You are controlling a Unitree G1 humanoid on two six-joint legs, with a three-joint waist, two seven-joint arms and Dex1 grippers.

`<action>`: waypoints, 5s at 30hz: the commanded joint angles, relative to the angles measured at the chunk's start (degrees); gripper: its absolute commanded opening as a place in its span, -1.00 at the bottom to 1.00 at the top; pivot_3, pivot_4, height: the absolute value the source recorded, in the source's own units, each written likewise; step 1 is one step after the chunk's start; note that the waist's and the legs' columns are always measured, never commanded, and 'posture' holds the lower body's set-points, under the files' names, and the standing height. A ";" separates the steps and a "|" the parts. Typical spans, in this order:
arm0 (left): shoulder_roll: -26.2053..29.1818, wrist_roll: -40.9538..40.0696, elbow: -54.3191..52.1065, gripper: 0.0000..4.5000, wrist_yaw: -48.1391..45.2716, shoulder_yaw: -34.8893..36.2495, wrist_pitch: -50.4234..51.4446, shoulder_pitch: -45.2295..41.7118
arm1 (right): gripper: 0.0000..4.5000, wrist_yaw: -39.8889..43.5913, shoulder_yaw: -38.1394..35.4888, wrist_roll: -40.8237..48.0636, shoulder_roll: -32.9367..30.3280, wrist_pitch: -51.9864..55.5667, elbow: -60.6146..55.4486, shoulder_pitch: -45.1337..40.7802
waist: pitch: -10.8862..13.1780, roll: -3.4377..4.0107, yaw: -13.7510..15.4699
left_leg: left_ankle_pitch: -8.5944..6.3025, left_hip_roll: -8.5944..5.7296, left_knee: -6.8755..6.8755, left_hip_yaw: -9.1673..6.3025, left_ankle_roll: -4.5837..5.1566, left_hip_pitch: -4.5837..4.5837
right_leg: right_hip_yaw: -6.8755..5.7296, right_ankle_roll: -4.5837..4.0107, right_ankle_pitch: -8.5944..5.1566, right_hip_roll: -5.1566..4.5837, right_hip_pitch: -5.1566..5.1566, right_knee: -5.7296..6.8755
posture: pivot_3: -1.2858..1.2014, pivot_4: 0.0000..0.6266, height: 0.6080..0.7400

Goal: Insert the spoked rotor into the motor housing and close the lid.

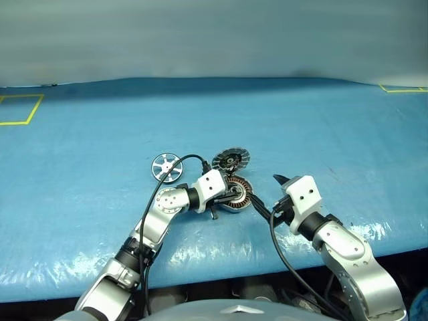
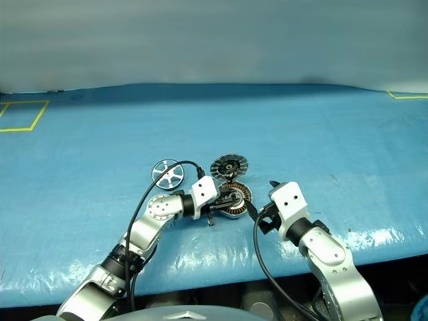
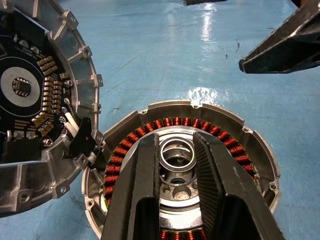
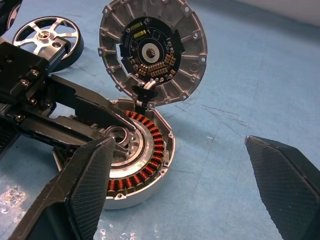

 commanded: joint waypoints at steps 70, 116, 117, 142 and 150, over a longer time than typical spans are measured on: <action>31.96 8.13 0.56 0.00 -18.47 2.81 9.49 -20.21 | 0.96 3.66 7.73 1.79 -1.33 -0.35 1.20 -4.41 | 0.01 -0.09 -0.17 | 0.05 -0.33 0.00 0.06 -0.09 -0.06 | 0.07 0.08 -0.07 0.01 -0.15 0.14 | 0.03 -0.52 1.00; 20.13 -14.70 -17.43 0.00 -15.85 14.56 3.01 4.49 | 0.96 17.10 -4.27 3.77 -24.86 6.43 6.39 -11.56 | 0.00 -0.09 -0.03 | -0.01 -0.13 0.20 0.17 0.07 0.02 | 0.27 0.11 0.13 -0.09 -0.08 0.22 | 0.03 -0.52 1.00; 19.55 -14.66 -18.67 0.00 -15.14 14.19 3.80 5.85 | 0.96 18.50 -3.68 3.95 -26.37 7.11 7.99 -12.84 | -0.01 -0.12 0.00 | -0.01 -0.13 0.21 0.18 0.08 0.00 | 0.27 0.12 0.13 -0.10 -0.07 0.21 | 0.03 -0.52 1.00; 20.09 -11.06 -23.82 0.00 -7.35 12.53 7.03 13.93 | 0.96 27.35 5.20 0.50 -27.31 6.28 23.65 -22.48 | -0.02 -0.10 -0.03 | -0.02 -0.09 0.21 0.20 0.10 0.02 | 0.30 0.13 0.16 -0.06 -0.08 0.14 | 0.03 -0.52 1.00; 20.20 -10.72 -23.54 0.02 -6.93 12.14 7.60 13.47 | 0.11 27.38 5.41 -0.73 -26.73 4.84 23.11 -22.21 | -0.02 -0.10 -0.09 | -0.02 -0.09 0.21 0.21 0.10 0.02 | 0.31 0.13 0.16 -0.05 -0.09 0.14 | 0.03 -0.52 1.00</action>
